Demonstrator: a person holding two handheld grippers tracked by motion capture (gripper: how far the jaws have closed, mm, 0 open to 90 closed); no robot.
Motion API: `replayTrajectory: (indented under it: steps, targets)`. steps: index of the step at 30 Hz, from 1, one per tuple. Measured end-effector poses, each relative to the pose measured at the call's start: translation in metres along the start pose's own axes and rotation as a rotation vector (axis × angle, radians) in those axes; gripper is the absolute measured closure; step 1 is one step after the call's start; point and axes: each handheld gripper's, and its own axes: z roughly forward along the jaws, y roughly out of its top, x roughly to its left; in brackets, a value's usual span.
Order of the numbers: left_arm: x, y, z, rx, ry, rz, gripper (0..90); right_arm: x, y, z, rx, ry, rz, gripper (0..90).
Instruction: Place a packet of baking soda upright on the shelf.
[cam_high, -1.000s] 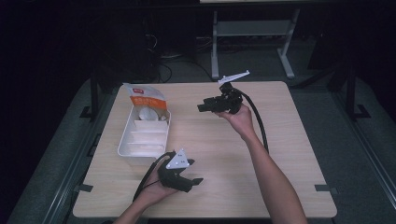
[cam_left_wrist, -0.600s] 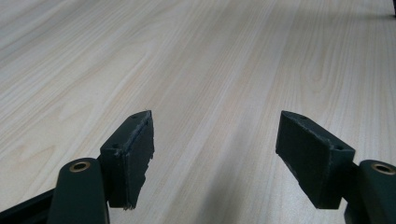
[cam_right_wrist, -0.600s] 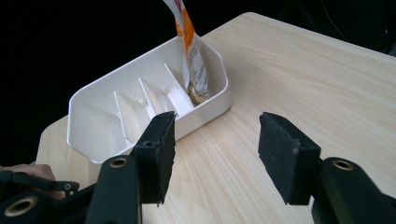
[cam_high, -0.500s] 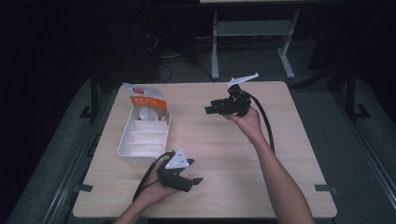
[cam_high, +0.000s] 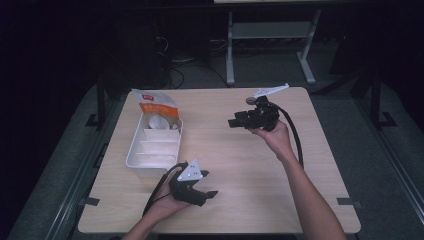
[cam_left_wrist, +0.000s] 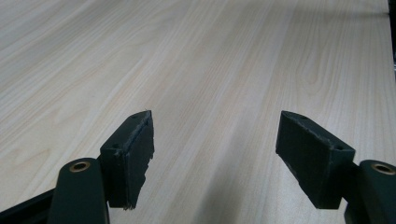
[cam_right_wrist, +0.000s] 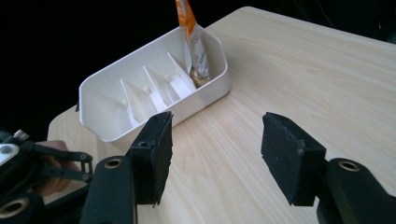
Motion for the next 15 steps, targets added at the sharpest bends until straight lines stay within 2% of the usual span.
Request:
replayTrajectory:
  steps: [15]
  targets:
    - [0.0,0.0,0.0,-0.004,0.004,-0.004,27.4,0.002,-0.019,-0.02,0.0,-0.016,0.006,40.3]
